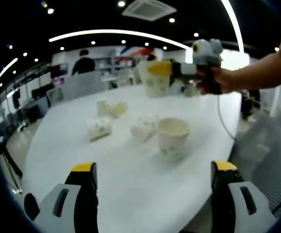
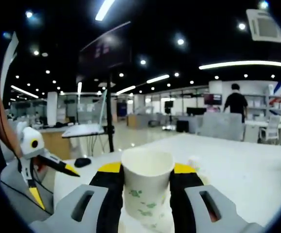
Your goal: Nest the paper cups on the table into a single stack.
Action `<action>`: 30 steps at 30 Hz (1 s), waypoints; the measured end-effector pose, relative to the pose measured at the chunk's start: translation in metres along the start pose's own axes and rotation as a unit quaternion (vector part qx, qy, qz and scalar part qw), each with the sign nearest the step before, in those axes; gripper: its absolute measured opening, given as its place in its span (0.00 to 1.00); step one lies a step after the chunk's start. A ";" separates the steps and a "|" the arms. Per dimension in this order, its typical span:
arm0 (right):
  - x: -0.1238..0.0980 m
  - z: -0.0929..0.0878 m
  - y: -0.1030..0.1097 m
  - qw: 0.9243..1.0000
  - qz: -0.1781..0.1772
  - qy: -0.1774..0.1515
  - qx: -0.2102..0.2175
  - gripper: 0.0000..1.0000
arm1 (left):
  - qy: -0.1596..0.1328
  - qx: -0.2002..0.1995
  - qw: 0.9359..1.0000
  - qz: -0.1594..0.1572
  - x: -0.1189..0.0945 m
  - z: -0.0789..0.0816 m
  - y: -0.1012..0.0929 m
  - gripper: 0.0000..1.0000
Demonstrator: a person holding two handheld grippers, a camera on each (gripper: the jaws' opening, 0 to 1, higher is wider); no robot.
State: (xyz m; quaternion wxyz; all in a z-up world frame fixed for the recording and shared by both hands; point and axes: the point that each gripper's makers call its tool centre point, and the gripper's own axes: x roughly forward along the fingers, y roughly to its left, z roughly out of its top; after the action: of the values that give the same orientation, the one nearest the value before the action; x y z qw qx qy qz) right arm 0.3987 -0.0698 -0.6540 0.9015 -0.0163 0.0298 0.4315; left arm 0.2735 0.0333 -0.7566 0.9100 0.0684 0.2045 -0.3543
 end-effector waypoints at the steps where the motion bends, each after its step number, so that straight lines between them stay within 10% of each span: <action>1: -0.001 -0.001 0.004 1.000 0.003 0.001 -0.003 0.34 | 0.000 0.004 1.000 0.001 0.000 0.000 0.000 0.95; 30: -0.023 -0.013 0.047 1.000 0.015 -0.007 0.003 0.34 | 0.002 -0.007 1.000 0.003 0.001 -0.002 0.003 0.91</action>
State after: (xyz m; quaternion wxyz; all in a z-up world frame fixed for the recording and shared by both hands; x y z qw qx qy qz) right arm 0.3473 -0.0594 -0.6654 0.8951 -0.0099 0.0251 0.4451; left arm 0.2750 0.0354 -0.7585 0.9109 0.0636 0.2085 -0.3503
